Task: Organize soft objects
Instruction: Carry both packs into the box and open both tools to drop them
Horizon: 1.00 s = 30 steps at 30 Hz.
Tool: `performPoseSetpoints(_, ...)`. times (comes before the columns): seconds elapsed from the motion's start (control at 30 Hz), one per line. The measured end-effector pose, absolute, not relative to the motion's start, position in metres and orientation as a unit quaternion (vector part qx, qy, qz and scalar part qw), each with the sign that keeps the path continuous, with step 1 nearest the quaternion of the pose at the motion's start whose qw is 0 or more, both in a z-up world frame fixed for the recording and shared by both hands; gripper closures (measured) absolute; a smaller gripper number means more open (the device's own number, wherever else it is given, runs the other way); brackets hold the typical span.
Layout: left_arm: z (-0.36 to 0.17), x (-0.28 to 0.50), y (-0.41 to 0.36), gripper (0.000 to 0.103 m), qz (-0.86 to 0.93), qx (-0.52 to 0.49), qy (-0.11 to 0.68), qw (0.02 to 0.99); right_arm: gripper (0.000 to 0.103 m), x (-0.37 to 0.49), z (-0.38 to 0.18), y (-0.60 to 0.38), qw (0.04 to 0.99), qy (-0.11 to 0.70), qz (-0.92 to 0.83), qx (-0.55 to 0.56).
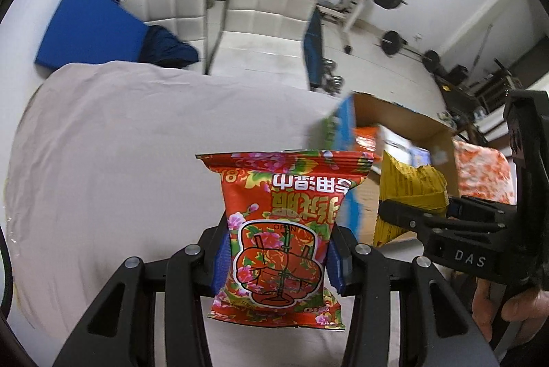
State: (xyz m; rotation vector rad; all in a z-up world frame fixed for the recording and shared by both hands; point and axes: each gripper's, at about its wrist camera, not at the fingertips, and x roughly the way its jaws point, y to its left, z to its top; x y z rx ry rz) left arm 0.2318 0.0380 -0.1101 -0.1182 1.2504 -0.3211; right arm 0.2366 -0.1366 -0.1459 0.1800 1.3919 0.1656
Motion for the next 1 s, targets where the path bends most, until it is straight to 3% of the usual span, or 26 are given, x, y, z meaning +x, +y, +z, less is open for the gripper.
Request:
performPoseSetpoints(0.43,-0.092,0.235,-0.078,0.061,-0.208,-0.034,0.578,0.788,0.051,0.194,-0.112,-0.255,0.778,0.616,0.022,0.121)
performPoseSetpoints(0.73,-0.114,0.251,-0.128,0.061,-0.209,-0.022,0.594,0.776,0.051,0.205,-0.139,-0.307,0.765,0.628,-0.002,0.139)
performPoseSetpoints(1.0,-0.17,0.279,-0.16,0.061,-0.2,-0.017,0.643,0.739,0.051,0.222,-0.189,-0.337,0.743,0.652,-0.014,0.149)
